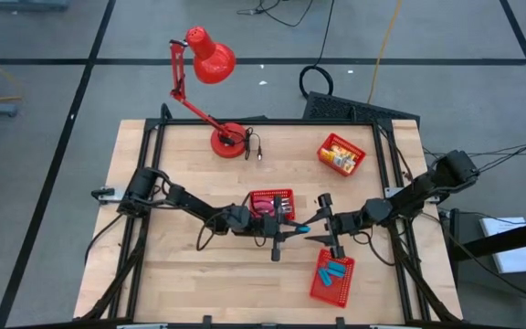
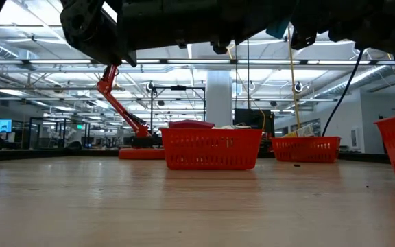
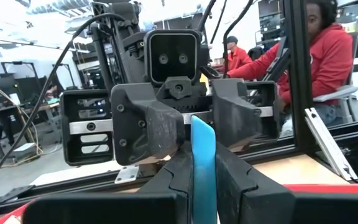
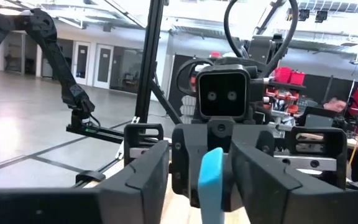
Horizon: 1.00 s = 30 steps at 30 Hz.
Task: Pick & Place School Supplies
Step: Put the blue eraser into the bottom red bin
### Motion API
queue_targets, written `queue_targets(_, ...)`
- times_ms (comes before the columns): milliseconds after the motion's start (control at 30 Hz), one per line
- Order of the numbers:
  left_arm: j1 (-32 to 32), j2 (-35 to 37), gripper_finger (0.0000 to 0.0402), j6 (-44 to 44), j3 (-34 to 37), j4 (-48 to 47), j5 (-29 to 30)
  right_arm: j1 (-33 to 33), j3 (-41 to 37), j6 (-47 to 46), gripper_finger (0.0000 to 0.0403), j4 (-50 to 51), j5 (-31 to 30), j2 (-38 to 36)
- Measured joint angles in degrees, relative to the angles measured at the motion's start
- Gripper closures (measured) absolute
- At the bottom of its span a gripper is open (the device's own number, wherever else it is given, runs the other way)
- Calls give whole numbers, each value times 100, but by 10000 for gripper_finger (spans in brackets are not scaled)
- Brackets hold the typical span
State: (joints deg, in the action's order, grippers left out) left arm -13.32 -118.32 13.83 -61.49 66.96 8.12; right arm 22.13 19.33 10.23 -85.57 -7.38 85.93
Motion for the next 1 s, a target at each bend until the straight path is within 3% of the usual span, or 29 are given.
queue_targets(233, 18, 0, 370, -62, 0, 0, -31, -21, 0, -46, 285, 34, -17, -4)
queue_targets(600, 20, 0, 370, -79, 4, 21, -18, -80, 0, -111, 300, 201, -2, -7)
queue_targets(800, -2, 0, 370, -59, -59, 44, -131, -140, 122, -85, 381, 575, 54, -17)
queue_targets(1000, -4, -1, 370, -49, -59, 60, -127, -138, 155, -33, 385, 693, 36, -17)
